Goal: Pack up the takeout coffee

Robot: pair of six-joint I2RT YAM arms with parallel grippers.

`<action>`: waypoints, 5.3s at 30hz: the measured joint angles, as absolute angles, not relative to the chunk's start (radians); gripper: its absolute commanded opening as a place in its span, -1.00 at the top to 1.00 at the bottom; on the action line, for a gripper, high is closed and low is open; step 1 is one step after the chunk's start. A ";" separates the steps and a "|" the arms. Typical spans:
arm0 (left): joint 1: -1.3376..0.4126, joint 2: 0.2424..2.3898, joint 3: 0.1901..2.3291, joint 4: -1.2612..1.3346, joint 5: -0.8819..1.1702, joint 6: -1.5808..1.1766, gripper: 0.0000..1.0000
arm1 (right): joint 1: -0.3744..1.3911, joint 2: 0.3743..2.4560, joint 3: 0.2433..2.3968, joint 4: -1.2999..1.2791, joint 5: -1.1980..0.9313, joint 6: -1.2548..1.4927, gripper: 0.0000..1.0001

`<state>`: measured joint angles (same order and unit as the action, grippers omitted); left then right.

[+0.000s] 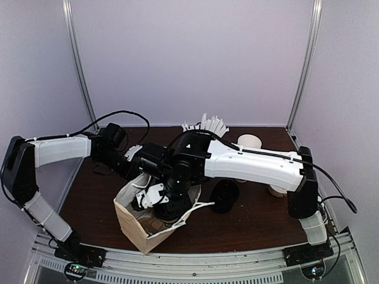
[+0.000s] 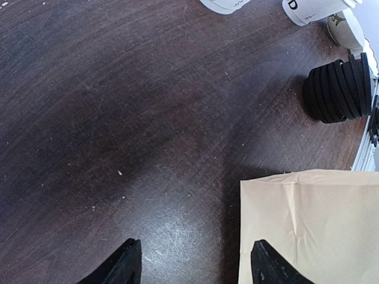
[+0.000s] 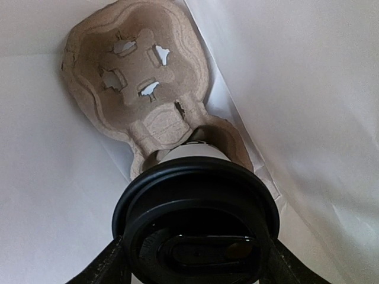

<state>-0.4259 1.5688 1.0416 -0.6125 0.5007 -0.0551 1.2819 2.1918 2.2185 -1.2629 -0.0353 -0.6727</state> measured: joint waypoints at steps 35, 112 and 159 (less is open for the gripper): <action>-0.385 1.222 1.258 -0.759 0.424 -0.071 -0.37 | 1.183 2.248 2.188 -1.181 -0.231 -0.638 0.24; -0.810 1.246 1.673 -1.146 -0.179 -0.097 -0.38 | 0.766 1.774 2.113 -0.986 -0.134 -0.509 -0.24; -0.786 1.272 1.467 -0.950 -0.213 -0.081 -0.39 | 0.632 1.871 2.156 -0.842 -0.321 -0.258 1.00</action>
<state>-0.7860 1.2716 1.4673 -0.9497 -0.2131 -0.0811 0.6319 1.8709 2.1555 -0.8421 -0.3214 -0.2581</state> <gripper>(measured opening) 0.694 0.006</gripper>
